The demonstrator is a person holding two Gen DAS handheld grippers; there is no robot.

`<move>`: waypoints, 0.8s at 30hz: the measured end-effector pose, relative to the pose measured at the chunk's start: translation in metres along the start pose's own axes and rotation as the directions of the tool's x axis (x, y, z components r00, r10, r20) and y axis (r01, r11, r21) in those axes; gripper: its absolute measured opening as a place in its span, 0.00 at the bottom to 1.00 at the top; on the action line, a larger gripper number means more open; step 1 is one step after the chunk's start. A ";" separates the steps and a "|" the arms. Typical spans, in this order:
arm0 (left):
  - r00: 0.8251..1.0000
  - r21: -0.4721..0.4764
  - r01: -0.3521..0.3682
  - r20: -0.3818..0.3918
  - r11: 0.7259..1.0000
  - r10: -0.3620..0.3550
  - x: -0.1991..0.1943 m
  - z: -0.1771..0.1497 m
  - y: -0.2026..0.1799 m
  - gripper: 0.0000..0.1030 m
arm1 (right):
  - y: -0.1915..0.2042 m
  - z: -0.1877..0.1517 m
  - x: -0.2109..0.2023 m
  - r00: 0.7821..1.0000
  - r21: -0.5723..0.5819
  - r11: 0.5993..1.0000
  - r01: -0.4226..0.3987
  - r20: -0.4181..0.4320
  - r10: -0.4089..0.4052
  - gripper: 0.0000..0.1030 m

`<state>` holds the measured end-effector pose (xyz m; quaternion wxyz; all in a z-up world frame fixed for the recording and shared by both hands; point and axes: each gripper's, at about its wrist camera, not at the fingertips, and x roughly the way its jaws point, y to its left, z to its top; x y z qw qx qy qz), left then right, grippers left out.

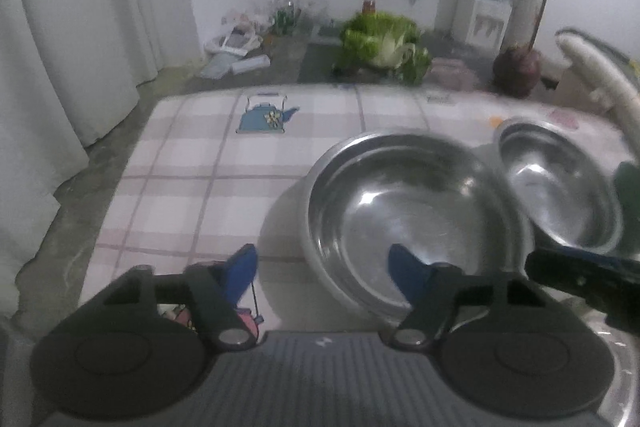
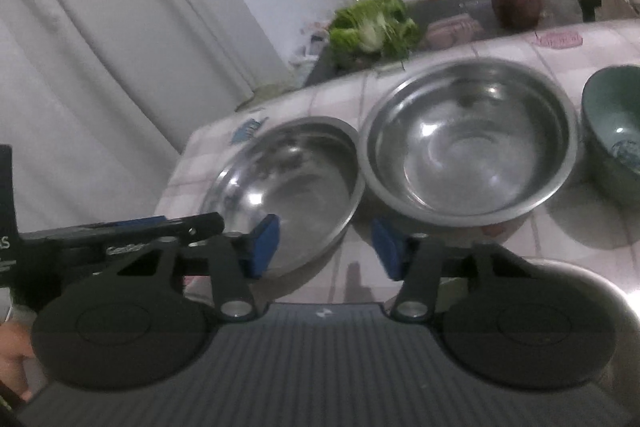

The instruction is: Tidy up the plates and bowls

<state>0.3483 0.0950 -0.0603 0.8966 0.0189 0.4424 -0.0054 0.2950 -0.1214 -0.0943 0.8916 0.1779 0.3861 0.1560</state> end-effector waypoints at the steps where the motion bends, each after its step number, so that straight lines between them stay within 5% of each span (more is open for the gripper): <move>1: 1.000 0.010 -0.006 -0.012 1.000 0.006 0.006 0.001 -0.002 0.58 | -0.001 0.000 0.005 1.000 0.005 1.000 0.000 -0.007 0.000 0.43; 6: 0.998 0.001 -0.038 -0.058 0.999 0.038 0.020 0.003 -0.004 0.21 | -0.001 0.003 0.020 0.999 0.018 1.000 -0.008 -0.037 0.008 0.24; 7: 0.997 -0.006 -0.044 -0.063 0.999 0.044 0.021 0.003 -0.003 0.20 | -0.001 0.003 0.022 0.999 0.020 1.000 -0.010 -0.043 0.011 0.22; 17: 0.995 -0.021 -0.035 -0.091 0.999 0.033 0.008 -0.004 0.018 0.21 | 0.008 0.001 0.022 0.991 -0.044 0.995 -0.085 -0.103 0.080 0.20; 24: 0.995 0.009 -0.049 -0.084 0.999 0.050 0.014 0.002 0.016 0.38 | 0.003 0.009 0.032 0.997 -0.042 0.998 -0.039 -0.068 0.036 0.21</move>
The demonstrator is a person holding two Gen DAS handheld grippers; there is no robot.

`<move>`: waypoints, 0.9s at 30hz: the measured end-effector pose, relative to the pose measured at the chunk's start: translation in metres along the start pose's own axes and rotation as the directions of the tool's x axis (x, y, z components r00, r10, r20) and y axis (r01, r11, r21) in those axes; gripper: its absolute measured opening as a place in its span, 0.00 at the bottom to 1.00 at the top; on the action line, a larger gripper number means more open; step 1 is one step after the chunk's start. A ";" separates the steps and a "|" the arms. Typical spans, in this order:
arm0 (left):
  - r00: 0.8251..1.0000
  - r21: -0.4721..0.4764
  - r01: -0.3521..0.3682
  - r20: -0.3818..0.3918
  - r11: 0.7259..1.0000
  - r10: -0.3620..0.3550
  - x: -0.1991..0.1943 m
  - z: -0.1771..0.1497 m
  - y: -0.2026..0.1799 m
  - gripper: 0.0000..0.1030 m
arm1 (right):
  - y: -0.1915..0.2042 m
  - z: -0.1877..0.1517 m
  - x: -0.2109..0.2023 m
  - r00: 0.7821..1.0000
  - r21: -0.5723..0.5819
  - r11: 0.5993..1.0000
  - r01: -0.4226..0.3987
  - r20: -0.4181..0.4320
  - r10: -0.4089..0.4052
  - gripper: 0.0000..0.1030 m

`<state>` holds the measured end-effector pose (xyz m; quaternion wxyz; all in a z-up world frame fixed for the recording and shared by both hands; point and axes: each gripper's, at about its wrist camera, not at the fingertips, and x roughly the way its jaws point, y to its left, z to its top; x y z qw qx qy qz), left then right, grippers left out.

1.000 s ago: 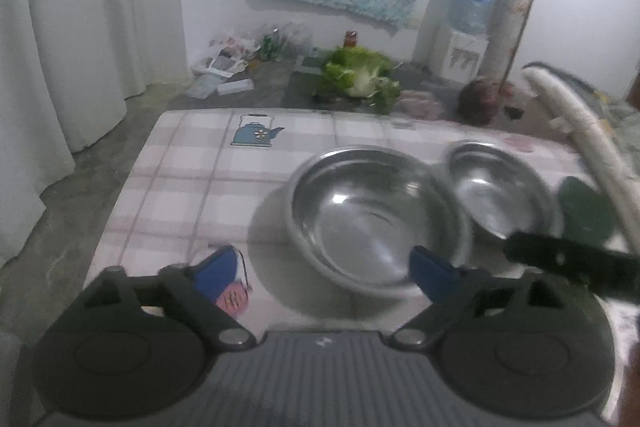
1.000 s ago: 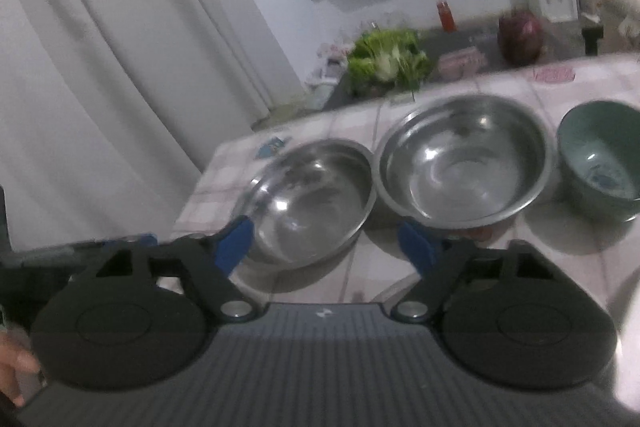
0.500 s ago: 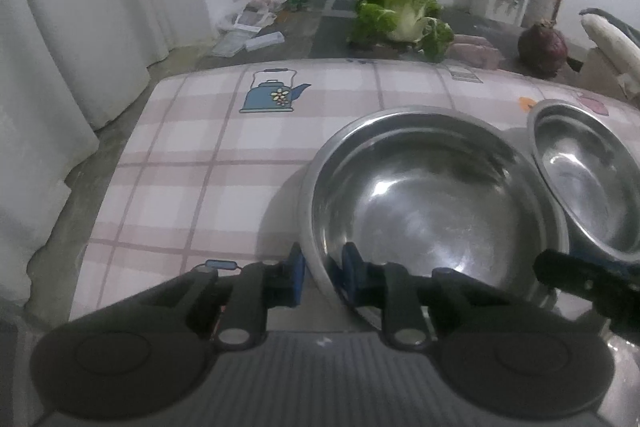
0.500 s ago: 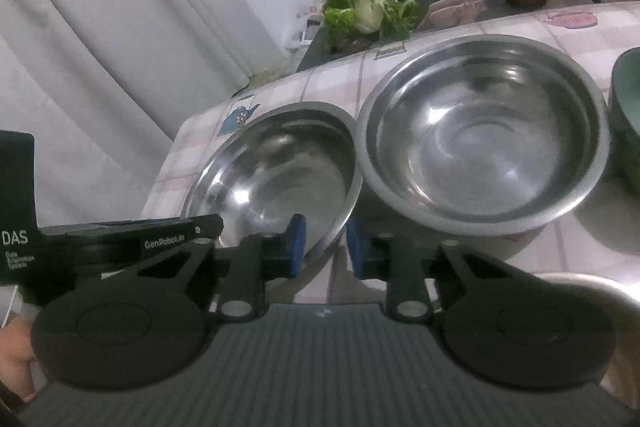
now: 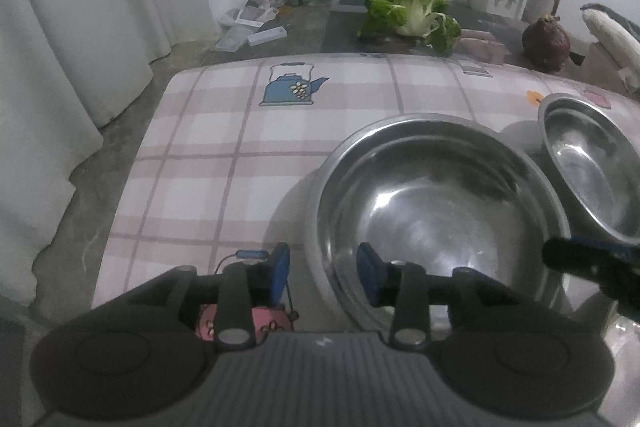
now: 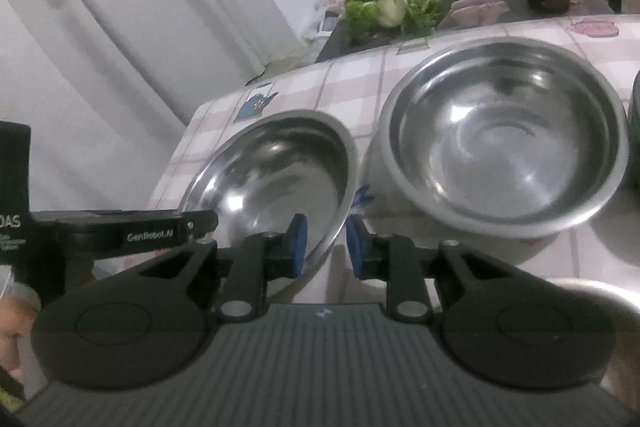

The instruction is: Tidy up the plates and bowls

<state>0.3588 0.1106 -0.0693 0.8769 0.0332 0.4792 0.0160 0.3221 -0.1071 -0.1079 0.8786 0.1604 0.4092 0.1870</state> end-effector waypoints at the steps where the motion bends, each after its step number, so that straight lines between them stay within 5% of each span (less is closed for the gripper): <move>1: 1.000 0.008 -0.012 -0.003 1.000 0.012 0.002 0.001 -0.002 0.37 | -0.001 0.001 0.002 1.000 -0.004 1.000 0.010 0.004 -0.010 0.21; 10: 0.998 0.045 -0.062 0.021 0.997 0.062 0.002 0.002 -0.012 0.22 | 0.003 0.002 0.001 0.999 -0.032 0.999 0.037 0.038 -0.035 0.18; 27: 0.999 0.016 -0.027 0.020 1.000 0.027 -0.008 0.001 -0.005 0.21 | 0.010 0.003 -0.014 0.998 -0.055 0.998 0.022 0.054 -0.019 0.18</move>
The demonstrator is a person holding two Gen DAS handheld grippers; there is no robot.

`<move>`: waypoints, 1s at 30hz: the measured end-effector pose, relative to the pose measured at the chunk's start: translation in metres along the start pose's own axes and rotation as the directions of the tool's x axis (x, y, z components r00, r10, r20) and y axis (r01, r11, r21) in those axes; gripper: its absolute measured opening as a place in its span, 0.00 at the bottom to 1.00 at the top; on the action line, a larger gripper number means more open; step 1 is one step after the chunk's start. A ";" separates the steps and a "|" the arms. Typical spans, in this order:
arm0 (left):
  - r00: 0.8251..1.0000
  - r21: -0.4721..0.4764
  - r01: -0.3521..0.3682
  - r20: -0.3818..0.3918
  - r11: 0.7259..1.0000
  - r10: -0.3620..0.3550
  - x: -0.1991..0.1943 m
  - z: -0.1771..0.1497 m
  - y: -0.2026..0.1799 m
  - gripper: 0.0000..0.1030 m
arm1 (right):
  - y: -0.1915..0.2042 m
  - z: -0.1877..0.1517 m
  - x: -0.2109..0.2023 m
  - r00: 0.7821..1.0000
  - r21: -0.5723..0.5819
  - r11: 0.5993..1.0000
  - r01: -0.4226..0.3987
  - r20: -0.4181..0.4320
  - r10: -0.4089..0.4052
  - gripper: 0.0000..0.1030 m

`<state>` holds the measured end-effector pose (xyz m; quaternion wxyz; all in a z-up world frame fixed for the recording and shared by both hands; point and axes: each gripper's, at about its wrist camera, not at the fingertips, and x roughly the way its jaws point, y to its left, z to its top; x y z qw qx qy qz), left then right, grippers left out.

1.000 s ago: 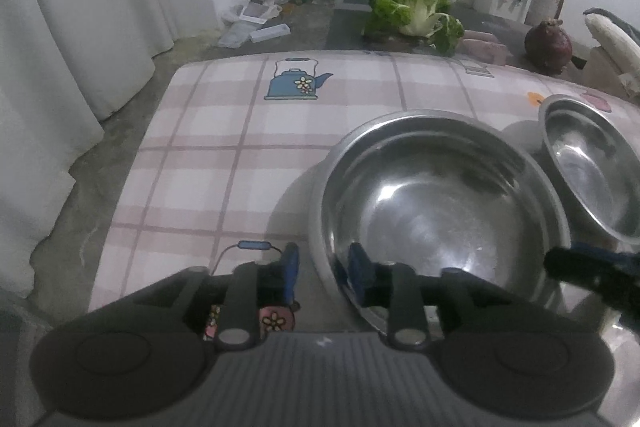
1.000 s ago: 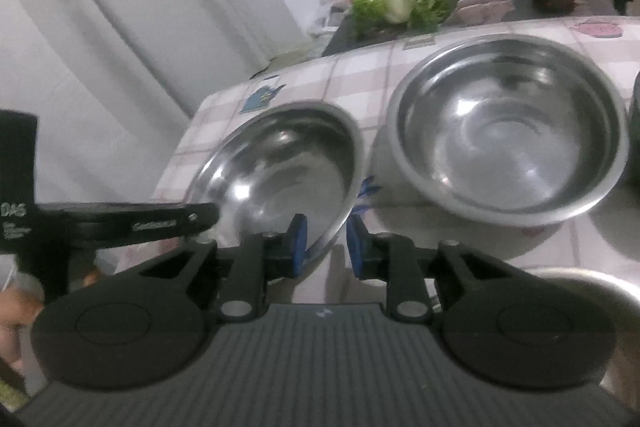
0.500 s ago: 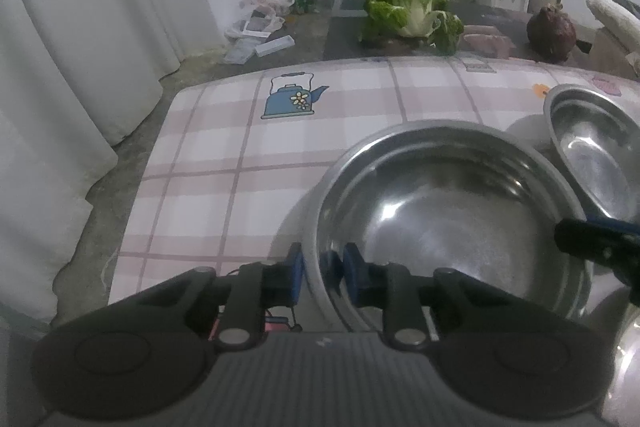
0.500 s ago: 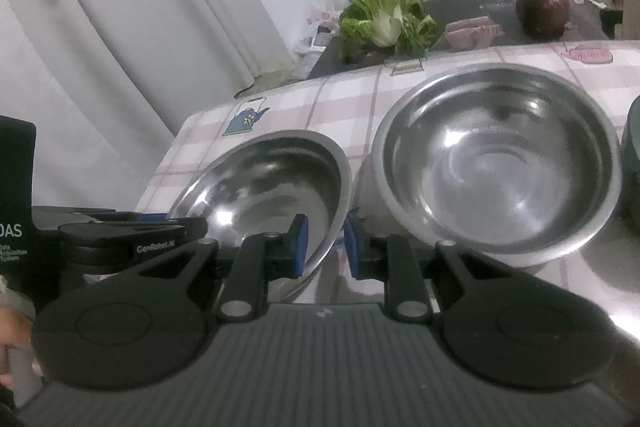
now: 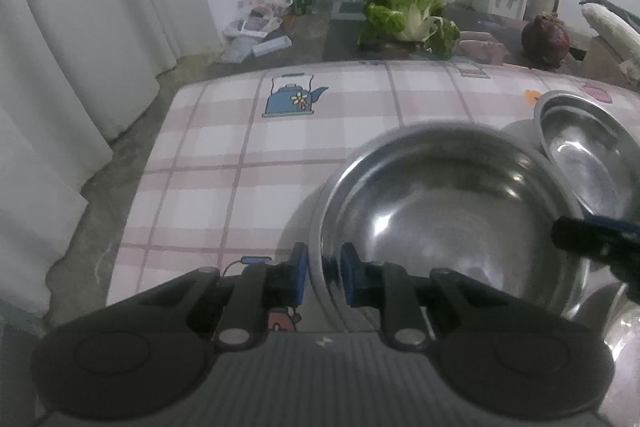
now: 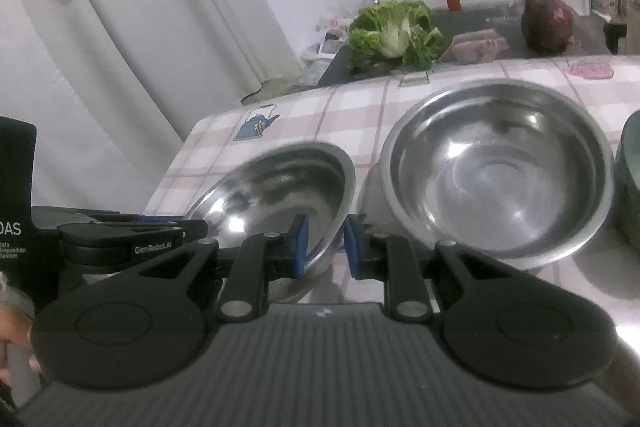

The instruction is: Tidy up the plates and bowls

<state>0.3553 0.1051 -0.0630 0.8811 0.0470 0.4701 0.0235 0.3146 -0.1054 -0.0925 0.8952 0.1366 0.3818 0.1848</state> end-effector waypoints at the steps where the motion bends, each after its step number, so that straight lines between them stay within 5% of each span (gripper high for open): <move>1: 1.000 -0.008 0.009 -0.003 1.000 -0.009 0.001 0.000 0.001 0.22 | -0.001 0.000 0.002 1.000 0.007 1.000 -0.002 -0.008 0.002 0.20; 4: 0.998 -0.038 0.053 -0.039 0.998 -0.054 0.009 0.005 0.006 0.31 | -0.005 -0.001 0.006 1.000 0.031 1.000 -0.006 -0.027 0.006 0.20; 11: 0.989 -0.084 0.095 -0.102 0.992 -0.103 0.028 0.008 0.012 0.32 | -0.013 -0.001 0.023 0.996 0.092 0.995 -0.032 -0.074 0.039 0.21; 30: 0.997 -0.059 0.070 -0.029 0.996 -0.072 0.008 0.006 0.012 0.26 | 0.000 0.003 0.016 0.998 0.022 0.999 -0.040 -0.043 0.041 0.20</move>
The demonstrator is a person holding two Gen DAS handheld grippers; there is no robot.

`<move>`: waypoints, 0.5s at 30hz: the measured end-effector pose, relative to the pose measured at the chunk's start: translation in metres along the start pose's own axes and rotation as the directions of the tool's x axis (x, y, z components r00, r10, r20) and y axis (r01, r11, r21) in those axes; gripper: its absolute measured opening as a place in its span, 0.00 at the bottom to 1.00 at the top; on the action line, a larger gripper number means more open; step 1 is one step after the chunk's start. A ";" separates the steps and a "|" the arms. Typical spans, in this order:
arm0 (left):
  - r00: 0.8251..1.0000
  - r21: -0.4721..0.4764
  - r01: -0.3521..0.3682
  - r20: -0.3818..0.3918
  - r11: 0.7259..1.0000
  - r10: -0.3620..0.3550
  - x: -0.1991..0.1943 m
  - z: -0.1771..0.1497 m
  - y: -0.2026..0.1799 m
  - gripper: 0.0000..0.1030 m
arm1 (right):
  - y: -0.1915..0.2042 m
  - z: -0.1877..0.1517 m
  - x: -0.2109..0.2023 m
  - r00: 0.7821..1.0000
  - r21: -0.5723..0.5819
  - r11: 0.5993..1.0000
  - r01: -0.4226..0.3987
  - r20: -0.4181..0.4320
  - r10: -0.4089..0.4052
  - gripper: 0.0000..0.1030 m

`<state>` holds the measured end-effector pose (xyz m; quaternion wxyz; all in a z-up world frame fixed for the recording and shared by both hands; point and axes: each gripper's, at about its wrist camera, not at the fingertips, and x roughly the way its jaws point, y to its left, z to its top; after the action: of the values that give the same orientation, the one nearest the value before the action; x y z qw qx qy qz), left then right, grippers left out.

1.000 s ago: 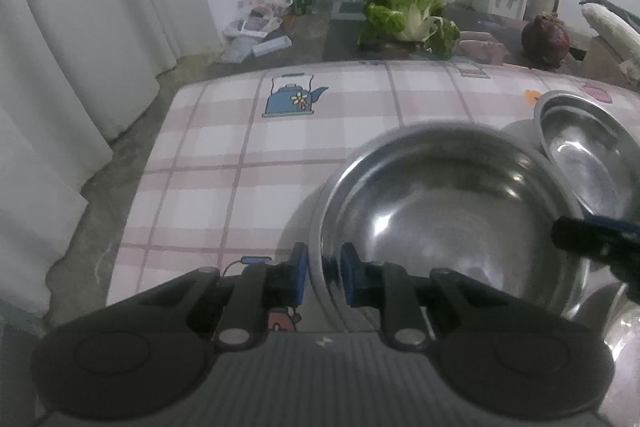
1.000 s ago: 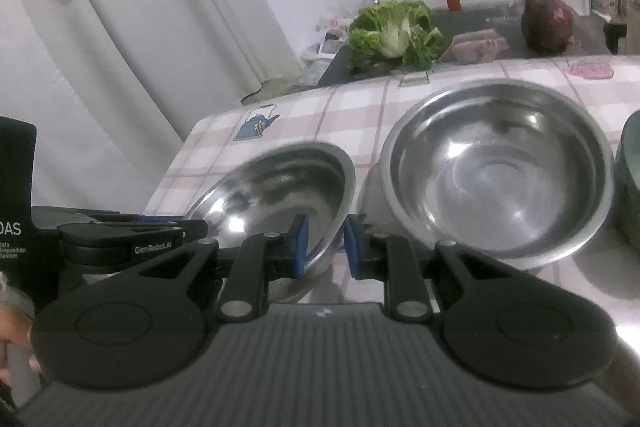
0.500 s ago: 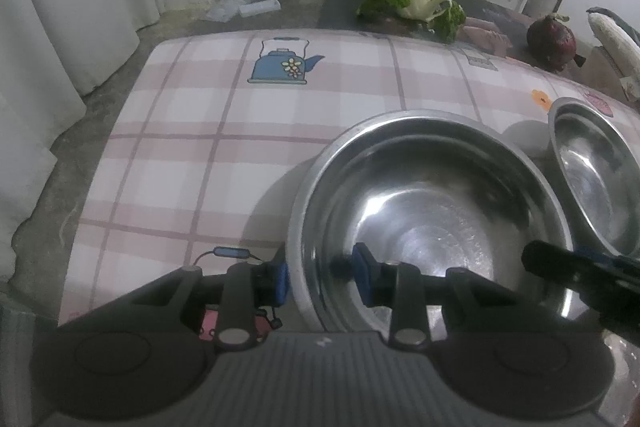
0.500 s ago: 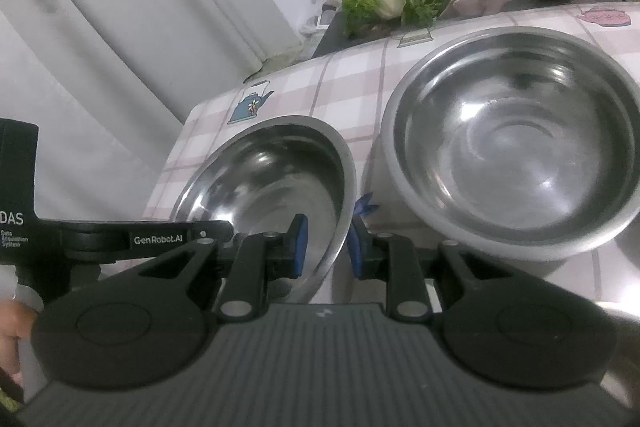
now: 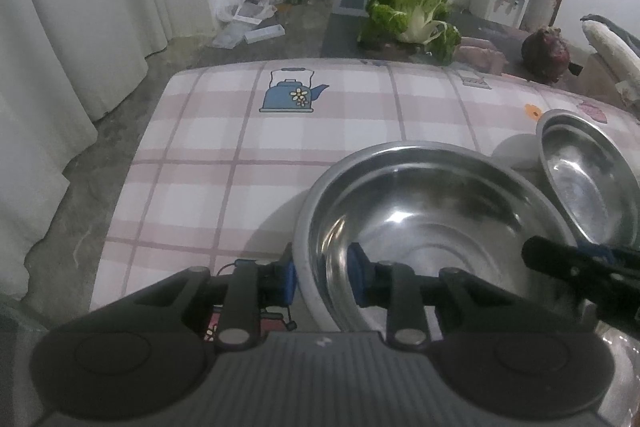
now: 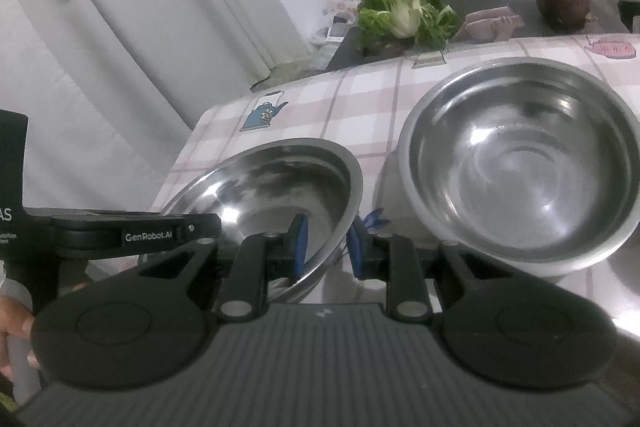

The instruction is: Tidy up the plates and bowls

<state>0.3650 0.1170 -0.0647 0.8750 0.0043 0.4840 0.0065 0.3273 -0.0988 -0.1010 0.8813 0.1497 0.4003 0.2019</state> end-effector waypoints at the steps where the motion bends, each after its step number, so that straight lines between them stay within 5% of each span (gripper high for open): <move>1: 1.000 0.000 0.000 0.003 1.000 0.000 -0.002 -0.001 0.000 0.26 | 0.000 0.000 -0.001 1.000 -0.002 1.000 0.000 0.002 0.000 0.20; 15: 0.998 0.033 -0.012 0.067 0.999 0.010 -0.044 -0.001 -0.014 0.25 | 0.005 0.005 -0.035 0.998 -0.030 0.999 -0.014 0.059 0.015 0.20</move>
<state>0.3411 0.1022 -0.0285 0.8905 0.0217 0.4544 0.0030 0.3091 -0.1121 -0.0729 0.8933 0.1456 0.3700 0.2097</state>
